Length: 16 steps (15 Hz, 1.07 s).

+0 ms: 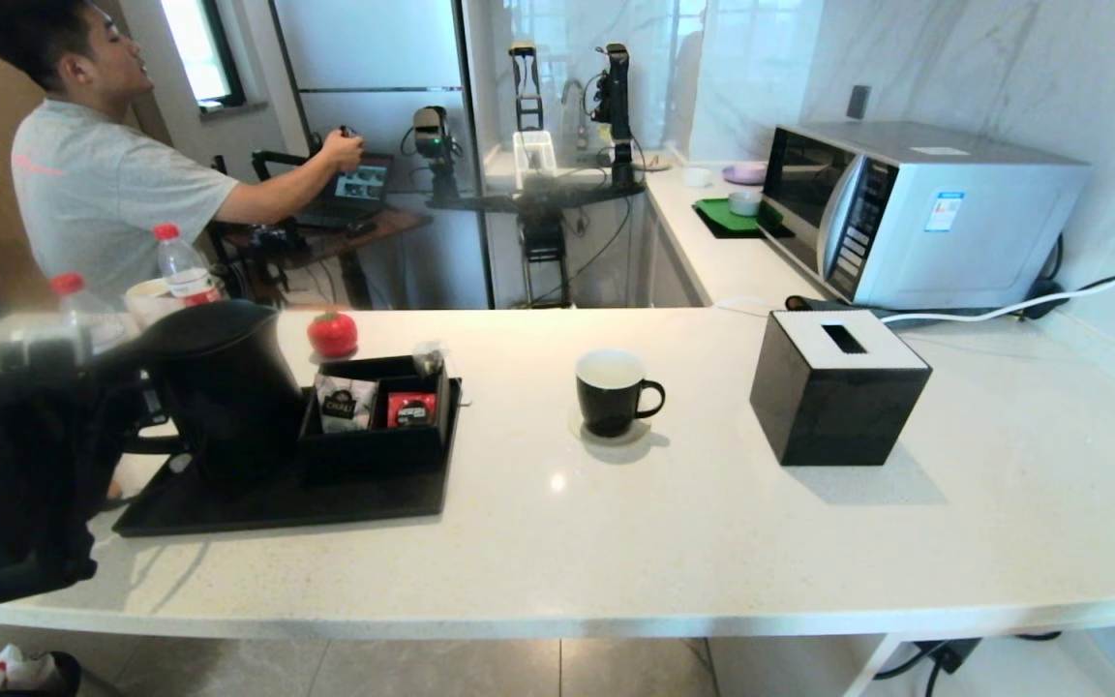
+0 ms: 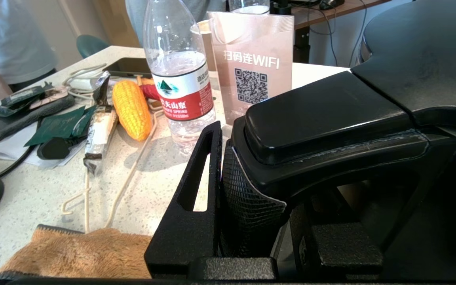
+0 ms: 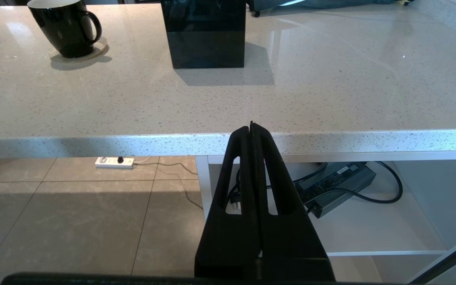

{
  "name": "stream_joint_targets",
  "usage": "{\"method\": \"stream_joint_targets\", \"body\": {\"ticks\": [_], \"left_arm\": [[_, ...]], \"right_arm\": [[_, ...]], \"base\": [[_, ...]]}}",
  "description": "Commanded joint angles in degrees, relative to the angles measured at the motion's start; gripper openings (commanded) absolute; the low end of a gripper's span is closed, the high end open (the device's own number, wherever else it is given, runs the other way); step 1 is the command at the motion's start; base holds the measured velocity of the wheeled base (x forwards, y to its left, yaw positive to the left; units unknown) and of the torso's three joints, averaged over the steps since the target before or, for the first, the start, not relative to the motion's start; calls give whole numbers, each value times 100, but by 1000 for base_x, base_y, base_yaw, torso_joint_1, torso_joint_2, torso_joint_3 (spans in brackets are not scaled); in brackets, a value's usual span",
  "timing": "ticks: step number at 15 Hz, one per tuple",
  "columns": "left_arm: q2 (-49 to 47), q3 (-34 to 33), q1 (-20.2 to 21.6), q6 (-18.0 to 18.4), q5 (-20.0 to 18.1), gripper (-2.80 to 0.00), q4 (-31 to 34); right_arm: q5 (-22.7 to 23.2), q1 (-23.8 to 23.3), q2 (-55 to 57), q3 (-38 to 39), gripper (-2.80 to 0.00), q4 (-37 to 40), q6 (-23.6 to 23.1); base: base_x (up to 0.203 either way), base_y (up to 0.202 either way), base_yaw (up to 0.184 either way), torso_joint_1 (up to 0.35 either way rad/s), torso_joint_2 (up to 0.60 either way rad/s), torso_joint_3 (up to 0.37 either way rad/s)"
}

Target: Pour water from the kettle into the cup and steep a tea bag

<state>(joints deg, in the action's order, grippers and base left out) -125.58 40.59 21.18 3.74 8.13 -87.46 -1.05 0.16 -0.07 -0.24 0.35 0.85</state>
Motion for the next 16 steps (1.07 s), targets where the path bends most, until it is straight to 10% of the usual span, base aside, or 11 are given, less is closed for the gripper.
{"method": "stream_joint_targets", "body": {"ticks": [1,3,4,16], "left_arm": [[-20,-16,-17,4,11,-280,-250],[-28,-47,-28,4,12,-232,-250],[-28,-88,-48,2,4,0,-250],[102,-348,-44,12,-5,0,-250]], "right_arm": [[-1,2,7,-2,-280,0,3],[-1,2,7,-2,-280,0,3],[-1,2,7,-2,-280,0,3],[-1,2,7,-2,-280,0,3]], "base": [[0,0,0,0,0,0],[0,0,0,0,0,0],[0,0,0,0,0,0],[0,0,0,0,0,0]]}}
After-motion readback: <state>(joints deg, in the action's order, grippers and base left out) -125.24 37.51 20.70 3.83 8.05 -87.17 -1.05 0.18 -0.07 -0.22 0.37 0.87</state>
